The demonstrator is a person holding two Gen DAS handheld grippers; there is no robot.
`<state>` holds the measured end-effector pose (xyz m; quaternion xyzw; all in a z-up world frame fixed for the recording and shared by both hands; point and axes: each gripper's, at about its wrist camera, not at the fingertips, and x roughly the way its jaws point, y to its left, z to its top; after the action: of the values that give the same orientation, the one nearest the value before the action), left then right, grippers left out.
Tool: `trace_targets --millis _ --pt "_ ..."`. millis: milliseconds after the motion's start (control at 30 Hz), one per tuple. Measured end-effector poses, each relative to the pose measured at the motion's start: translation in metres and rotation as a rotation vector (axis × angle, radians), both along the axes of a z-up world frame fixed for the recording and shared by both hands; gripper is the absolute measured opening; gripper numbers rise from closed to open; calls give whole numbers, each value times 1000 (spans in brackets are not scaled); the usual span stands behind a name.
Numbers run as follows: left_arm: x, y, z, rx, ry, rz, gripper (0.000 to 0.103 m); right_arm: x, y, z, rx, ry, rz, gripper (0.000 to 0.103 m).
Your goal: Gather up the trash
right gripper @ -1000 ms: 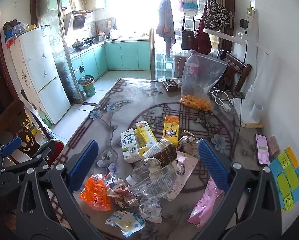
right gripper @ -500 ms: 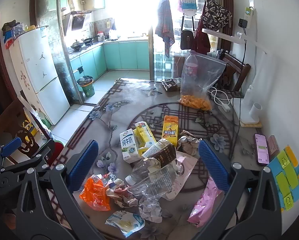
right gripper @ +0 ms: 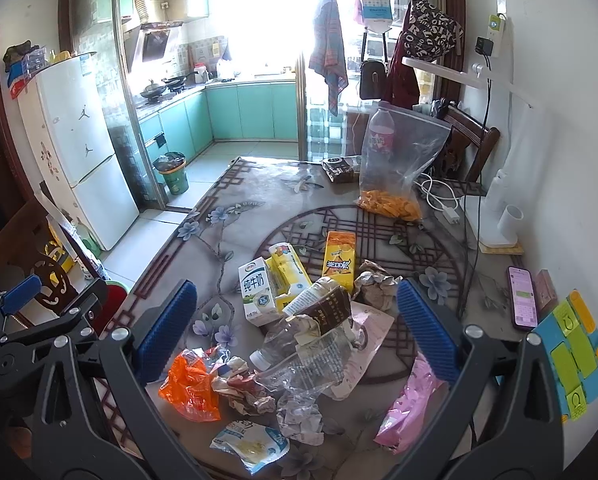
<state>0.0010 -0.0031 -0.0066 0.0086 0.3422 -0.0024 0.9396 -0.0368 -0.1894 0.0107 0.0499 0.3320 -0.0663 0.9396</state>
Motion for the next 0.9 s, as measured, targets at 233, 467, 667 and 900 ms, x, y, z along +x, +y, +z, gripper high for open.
trace_targets --millis 233,467,667,900 --pt "0 1 0 -5 2 -5 95 0 0 -1 1 3 1 99" --pt "-2 1 0 -14 7 -6 95 -4 -3 -1 4 6 -6 99" --pt "-3 -1 -1 -18 11 -9 95 -4 -3 -2 3 8 -6 99" --pt "-3 -1 -1 -24 13 -10 95 -5 -1 -2 0 14 -2 99"
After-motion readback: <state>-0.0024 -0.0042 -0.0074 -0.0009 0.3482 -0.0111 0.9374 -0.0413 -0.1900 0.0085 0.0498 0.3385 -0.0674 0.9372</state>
